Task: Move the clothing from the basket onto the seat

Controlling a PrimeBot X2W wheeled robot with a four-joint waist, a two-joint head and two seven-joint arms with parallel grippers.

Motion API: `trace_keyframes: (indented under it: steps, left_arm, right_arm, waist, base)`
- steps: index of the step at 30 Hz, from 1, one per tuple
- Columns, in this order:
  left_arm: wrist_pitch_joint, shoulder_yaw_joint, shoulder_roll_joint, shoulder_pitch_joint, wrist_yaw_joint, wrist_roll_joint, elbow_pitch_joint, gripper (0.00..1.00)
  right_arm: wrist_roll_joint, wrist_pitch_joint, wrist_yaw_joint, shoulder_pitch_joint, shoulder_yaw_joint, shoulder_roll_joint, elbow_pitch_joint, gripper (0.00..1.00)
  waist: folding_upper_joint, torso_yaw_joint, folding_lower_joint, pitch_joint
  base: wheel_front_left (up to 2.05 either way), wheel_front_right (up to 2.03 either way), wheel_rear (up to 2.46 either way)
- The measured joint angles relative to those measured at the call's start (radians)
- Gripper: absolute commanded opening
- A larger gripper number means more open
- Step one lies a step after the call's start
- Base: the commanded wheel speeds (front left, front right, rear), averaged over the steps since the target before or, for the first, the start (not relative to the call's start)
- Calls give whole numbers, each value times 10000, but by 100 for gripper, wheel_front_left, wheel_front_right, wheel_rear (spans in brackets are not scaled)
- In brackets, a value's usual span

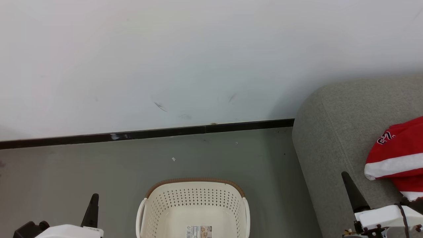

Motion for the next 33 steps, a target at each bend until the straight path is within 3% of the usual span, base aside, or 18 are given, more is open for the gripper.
trace_keyframes:
  steps: [33]
  left_arm:
    - [1016,917,-414,-500,-1152,-3342,247,0]
  right_arm:
    - [5135,800,-2,-495,-119,-357,439,0]
  waist:
    - [0,23,-4,106]
  base:
    - [0,0,0]
